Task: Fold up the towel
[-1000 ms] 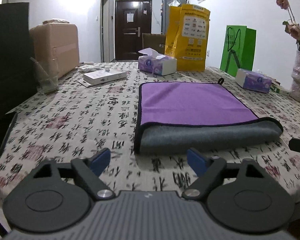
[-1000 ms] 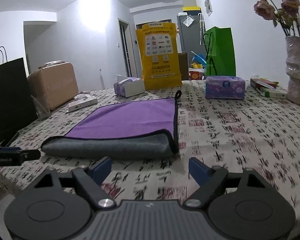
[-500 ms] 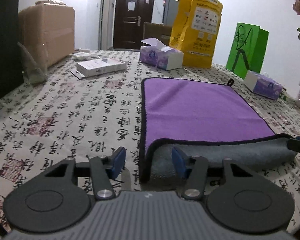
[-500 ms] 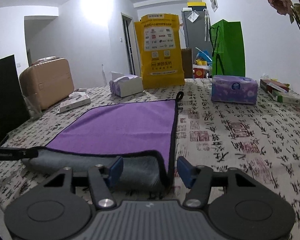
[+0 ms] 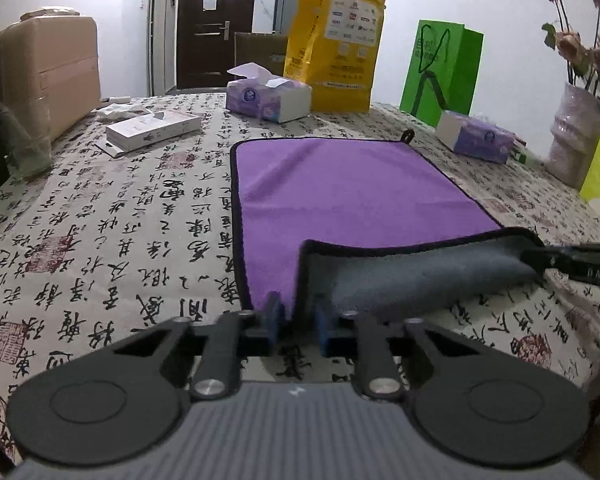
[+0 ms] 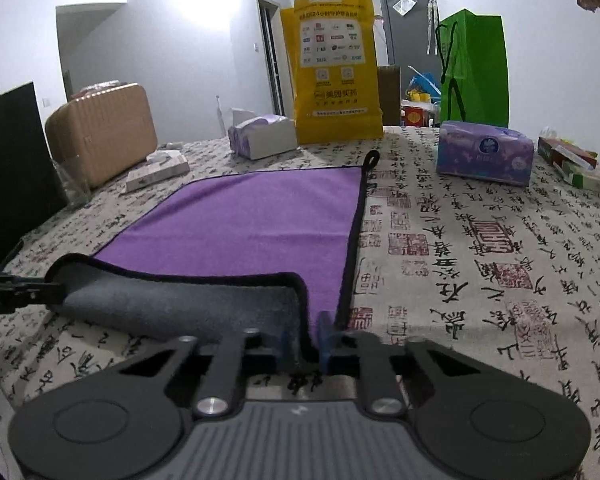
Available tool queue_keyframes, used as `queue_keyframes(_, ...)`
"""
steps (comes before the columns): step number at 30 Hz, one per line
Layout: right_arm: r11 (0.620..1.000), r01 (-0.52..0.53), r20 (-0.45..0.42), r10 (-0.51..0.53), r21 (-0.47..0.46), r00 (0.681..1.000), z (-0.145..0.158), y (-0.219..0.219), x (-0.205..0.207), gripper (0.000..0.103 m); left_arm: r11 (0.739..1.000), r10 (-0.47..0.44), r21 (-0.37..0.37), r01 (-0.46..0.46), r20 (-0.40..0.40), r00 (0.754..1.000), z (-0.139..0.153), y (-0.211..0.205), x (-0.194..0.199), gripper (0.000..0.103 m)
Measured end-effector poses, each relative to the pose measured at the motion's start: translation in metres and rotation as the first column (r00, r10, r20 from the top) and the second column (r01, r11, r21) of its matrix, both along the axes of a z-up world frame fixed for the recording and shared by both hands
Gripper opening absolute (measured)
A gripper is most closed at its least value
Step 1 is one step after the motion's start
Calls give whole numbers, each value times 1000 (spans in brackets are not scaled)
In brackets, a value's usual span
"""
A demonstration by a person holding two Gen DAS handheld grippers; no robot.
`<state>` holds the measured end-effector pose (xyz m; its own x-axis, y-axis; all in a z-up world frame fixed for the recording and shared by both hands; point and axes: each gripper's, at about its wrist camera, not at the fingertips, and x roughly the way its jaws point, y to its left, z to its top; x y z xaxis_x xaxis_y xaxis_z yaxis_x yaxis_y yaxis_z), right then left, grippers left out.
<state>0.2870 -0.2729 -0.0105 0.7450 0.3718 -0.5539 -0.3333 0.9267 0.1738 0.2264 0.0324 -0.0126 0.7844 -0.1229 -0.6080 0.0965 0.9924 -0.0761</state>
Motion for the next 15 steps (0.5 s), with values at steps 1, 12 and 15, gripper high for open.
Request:
queue_keyframes(1,1000,-2,6,2,-2,1000,1,0,0,6,1000,11,-1,-11,6,1000,1,1,0,6)
queue_keyframes(12,997,-19,92,26,-81,995,21,8,25,4,995,70,60,-76,96,993,16,6,35,5)
queue_keyframes(15,993,-30,108,43,-117,993,26,13,41,4,993,66,88,-76,113,991,21,5,56,5)
